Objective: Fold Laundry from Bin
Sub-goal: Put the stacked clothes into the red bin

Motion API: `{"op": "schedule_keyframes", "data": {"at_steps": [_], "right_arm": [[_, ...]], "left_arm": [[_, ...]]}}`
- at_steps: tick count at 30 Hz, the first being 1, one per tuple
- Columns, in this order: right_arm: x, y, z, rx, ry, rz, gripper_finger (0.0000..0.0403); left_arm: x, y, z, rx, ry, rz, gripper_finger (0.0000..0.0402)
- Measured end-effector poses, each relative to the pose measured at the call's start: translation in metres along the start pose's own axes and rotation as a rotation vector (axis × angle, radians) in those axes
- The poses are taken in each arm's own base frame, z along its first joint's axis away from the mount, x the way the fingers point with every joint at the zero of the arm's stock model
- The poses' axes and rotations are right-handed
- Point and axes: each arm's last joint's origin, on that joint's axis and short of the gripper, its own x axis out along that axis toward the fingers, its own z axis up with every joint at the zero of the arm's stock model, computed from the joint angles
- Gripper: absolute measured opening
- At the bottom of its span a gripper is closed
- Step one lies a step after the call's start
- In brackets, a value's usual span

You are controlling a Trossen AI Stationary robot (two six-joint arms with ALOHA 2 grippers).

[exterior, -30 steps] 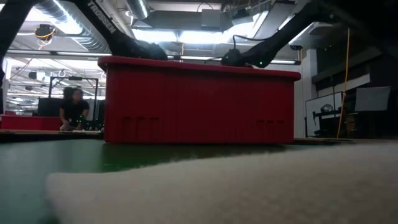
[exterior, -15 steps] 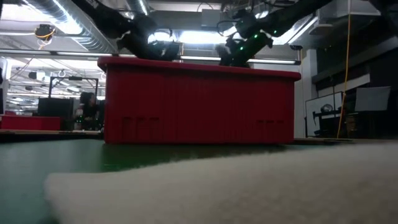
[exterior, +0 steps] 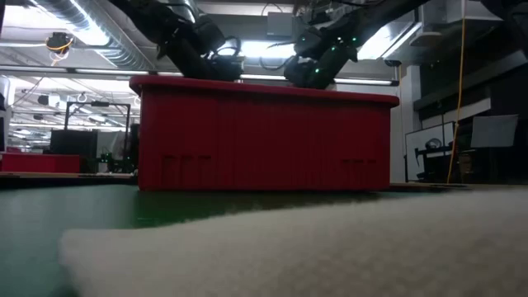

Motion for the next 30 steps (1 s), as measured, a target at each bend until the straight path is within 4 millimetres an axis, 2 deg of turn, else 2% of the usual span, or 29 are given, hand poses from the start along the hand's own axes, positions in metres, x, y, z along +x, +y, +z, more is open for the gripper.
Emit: {"op": "schedule_keyframes", "data": {"at_steps": [4, 10, 16, 22, 30], "right_arm": [[0.021, 0.006, -0.006, -0.029, 0.05, -0.073, 0.0176], [0.052, 0.005, -0.019, -0.033, 0.131, -0.099, 0.0176], [0.07, 0.002, -0.029, -0.027, 0.178, -0.098, 0.0176], [0.067, 0.003, -0.024, -0.027, 0.167, -0.1, 0.0176], [0.037, 0.006, 0.032, -0.055, -0.104, -0.13, 0.0176]], "left_arm": [[0.0, -0.005, -0.005, 0.062, 0.027, 0.099, 0.0094], [0.004, -0.008, -0.013, 0.077, 0.044, 0.105, 0.0094], [0.007, -0.002, -0.023, 0.073, 0.087, 0.123, 0.0094], [0.007, -0.001, -0.019, 0.071, 0.049, 0.119, 0.0094], [0.007, -0.001, -0.019, 0.071, 0.04, 0.118, 0.0094]]}}
